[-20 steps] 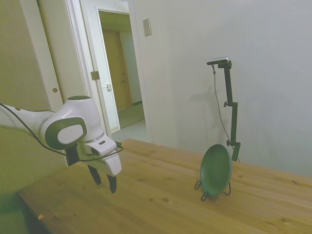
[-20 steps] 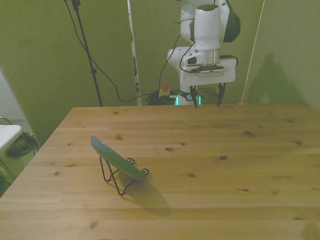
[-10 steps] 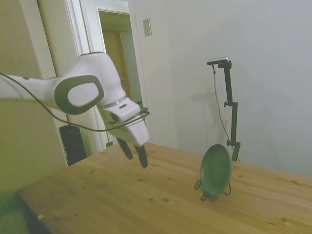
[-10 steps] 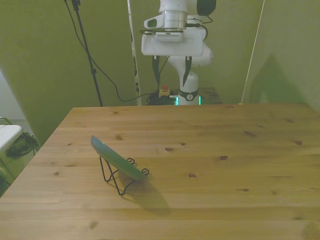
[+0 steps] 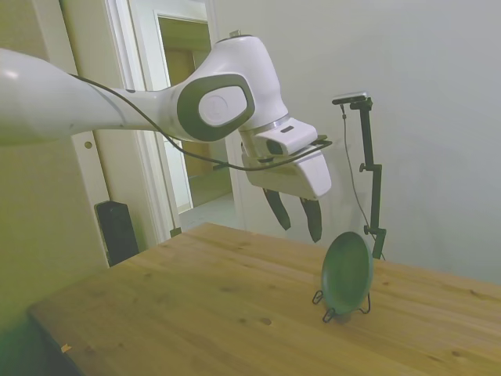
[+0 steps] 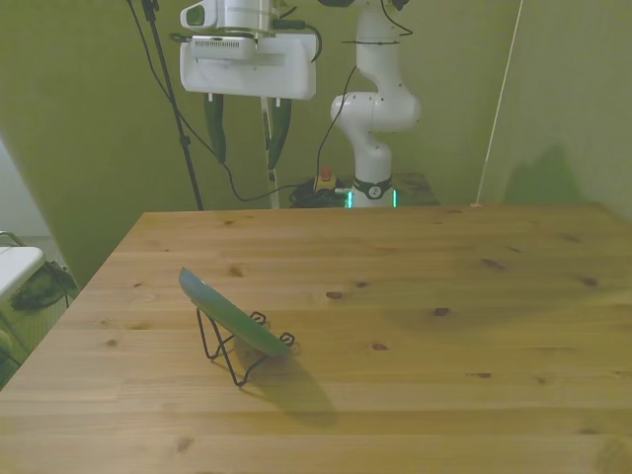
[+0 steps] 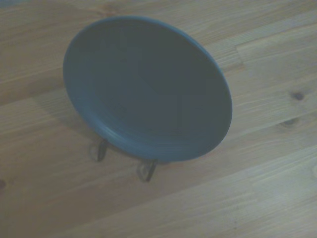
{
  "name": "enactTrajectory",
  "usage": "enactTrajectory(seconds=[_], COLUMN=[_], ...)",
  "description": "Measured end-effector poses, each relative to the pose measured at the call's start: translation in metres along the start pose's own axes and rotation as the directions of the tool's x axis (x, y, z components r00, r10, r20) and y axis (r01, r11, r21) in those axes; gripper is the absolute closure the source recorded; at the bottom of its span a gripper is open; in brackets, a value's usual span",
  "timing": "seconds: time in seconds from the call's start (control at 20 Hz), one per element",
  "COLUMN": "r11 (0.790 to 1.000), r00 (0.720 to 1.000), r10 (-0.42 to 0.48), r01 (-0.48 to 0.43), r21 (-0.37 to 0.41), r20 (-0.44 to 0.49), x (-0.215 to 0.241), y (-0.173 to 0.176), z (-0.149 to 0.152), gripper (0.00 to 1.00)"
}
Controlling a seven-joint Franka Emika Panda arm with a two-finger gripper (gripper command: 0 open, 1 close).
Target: Unload the plate
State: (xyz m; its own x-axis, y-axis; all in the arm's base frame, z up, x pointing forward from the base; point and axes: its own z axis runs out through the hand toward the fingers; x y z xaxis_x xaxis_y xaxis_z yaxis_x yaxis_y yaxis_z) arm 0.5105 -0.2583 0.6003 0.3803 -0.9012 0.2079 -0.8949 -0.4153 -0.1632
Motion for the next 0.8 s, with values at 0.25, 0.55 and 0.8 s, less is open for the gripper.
enactTrajectory(seconds=[0.25, 0.55, 0.8], r11=[0.986, 0.939, 0.929], r00=[0.989, 0.952, 0.944], r10=[-0.142, -0.306, -0.326], r01=[0.146, 0.300, 0.311], r21=[-0.080, -0.167, -0.199], r20=[0.050, -0.015, -0.047], x=[0.032, 0.079, 0.108], y=[-0.007, -0.039, -0.061], z=[0.004, 0.013, 0.050], gripper=[0.00, 0.00, 0.00])
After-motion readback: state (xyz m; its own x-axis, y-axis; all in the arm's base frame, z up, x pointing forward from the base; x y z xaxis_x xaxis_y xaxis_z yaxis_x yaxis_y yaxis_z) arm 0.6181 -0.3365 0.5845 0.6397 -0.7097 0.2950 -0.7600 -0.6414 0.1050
